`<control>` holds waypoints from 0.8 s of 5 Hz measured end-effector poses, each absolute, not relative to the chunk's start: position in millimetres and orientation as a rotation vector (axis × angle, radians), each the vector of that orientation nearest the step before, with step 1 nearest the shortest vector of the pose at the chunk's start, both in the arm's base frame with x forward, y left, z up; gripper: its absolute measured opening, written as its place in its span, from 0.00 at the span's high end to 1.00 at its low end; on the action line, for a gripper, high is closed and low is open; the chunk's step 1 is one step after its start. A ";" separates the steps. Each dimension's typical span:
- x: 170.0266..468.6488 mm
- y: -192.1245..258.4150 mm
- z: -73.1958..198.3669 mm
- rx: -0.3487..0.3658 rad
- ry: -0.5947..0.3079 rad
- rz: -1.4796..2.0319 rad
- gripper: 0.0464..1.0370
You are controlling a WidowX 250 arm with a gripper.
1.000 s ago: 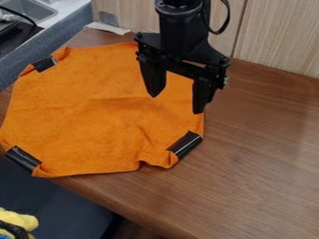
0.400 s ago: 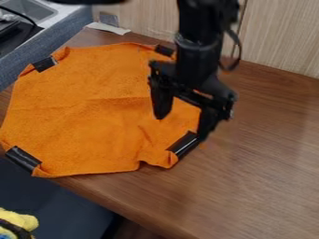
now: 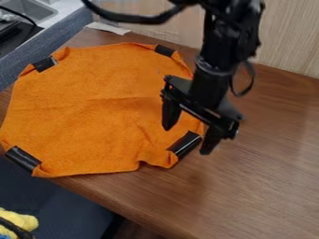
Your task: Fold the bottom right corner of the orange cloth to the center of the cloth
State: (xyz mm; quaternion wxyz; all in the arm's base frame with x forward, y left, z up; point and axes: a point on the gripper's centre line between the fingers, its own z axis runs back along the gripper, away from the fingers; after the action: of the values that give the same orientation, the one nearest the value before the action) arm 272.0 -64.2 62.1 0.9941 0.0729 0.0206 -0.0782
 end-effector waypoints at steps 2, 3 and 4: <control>272.4 -52.9 43.4 0.124 0.103 -0.121 0.04; 270.0 -45.5 35.5 0.114 0.124 -0.096 0.07; 269.0 -45.5 32.7 0.108 0.131 -0.085 0.34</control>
State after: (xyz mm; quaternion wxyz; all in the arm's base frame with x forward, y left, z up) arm 269.0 -45.5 32.7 0.9955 0.0541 0.0655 -0.0425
